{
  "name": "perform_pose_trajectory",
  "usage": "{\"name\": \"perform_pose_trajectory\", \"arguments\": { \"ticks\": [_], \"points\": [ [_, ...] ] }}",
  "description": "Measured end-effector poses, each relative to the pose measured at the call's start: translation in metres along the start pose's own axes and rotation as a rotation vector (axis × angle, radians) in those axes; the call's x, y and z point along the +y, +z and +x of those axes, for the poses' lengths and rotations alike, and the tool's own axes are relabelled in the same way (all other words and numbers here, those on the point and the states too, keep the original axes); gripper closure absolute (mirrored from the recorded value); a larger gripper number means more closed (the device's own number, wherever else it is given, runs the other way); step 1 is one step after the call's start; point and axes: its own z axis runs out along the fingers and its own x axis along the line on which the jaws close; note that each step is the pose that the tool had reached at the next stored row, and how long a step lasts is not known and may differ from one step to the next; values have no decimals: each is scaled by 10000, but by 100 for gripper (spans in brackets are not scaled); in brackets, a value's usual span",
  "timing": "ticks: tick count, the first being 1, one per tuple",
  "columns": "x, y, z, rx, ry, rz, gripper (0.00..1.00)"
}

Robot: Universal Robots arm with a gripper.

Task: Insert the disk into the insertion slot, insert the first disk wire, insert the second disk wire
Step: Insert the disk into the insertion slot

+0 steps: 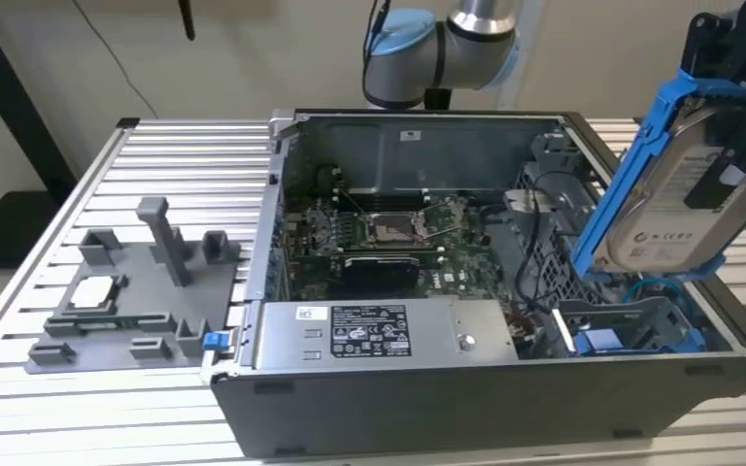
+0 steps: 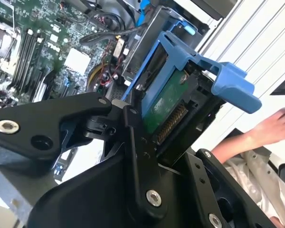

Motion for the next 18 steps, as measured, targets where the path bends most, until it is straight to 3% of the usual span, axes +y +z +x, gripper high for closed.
{"name": "perform_pose_trajectory", "arguments": {
  "ticks": [18],
  "points": [
    [-84, 237, 27, -12, -1, -1, 100]
  ]
}}
